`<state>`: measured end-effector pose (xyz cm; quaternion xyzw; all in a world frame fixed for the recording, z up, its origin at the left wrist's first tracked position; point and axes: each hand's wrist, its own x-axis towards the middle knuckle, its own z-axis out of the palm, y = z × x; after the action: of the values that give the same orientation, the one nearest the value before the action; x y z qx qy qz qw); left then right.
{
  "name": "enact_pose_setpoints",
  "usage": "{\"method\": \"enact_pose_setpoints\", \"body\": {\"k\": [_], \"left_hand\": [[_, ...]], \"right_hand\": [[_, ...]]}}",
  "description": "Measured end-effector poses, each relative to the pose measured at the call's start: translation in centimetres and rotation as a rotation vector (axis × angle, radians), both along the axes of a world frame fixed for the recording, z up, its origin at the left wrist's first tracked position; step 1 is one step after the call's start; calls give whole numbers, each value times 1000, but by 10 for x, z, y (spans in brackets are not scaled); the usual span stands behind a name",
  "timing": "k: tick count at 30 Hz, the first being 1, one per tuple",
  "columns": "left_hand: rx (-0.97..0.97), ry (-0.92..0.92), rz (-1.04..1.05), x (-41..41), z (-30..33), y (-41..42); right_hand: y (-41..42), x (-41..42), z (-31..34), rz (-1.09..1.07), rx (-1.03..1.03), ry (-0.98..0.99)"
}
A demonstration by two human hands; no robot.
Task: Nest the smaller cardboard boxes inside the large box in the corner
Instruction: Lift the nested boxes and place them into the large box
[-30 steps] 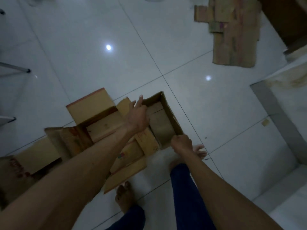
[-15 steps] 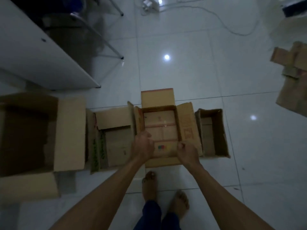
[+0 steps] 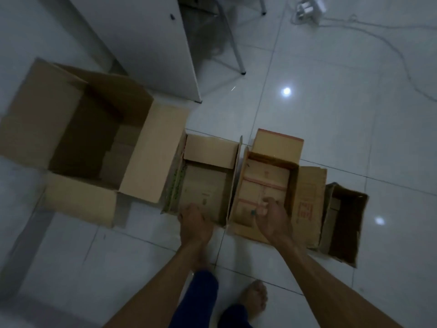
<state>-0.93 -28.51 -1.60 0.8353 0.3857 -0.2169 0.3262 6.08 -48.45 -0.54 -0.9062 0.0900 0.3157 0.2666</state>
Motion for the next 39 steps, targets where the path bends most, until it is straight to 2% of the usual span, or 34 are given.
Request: {"method": "enact_pose_setpoints", "body": {"k": [2, 5, 9, 11, 13, 15, 18, 21, 27, 34, 39], "left_hand": [[-9, 60, 88, 0, -8, 14], [-3, 180, 88, -3, -28, 31], [1, 300, 409, 6, -42, 52], [-32, 364, 642, 14, -48, 68], [-73, 347, 897, 18, -62, 85], [-163, 306, 997, 14, -79, 97], [-194, 251, 918, 5, -102, 100], [-49, 241, 670, 3, -123, 95], [143, 49, 771, -3, -142, 82], [133, -41, 754, -7, -142, 86], [108, 24, 779, -1, -141, 92]], "right_hand": [[27, 17, -3, 48, -1, -61], [70, 40, -7, 128, -8, -181], [113, 70, -19, 326, -145, -221], [130, 86, -29, 442, -222, -235], [144, 100, -43, 516, -238, -258], [156, 115, -60, 593, -271, -287], [172, 139, -88, 685, -354, -324], [184, 160, -125, 742, -378, -303], [192, 174, -189, 806, -457, -205], [205, 168, -218, 836, -551, -235], [196, 172, -207, 883, -509, -178]]}}
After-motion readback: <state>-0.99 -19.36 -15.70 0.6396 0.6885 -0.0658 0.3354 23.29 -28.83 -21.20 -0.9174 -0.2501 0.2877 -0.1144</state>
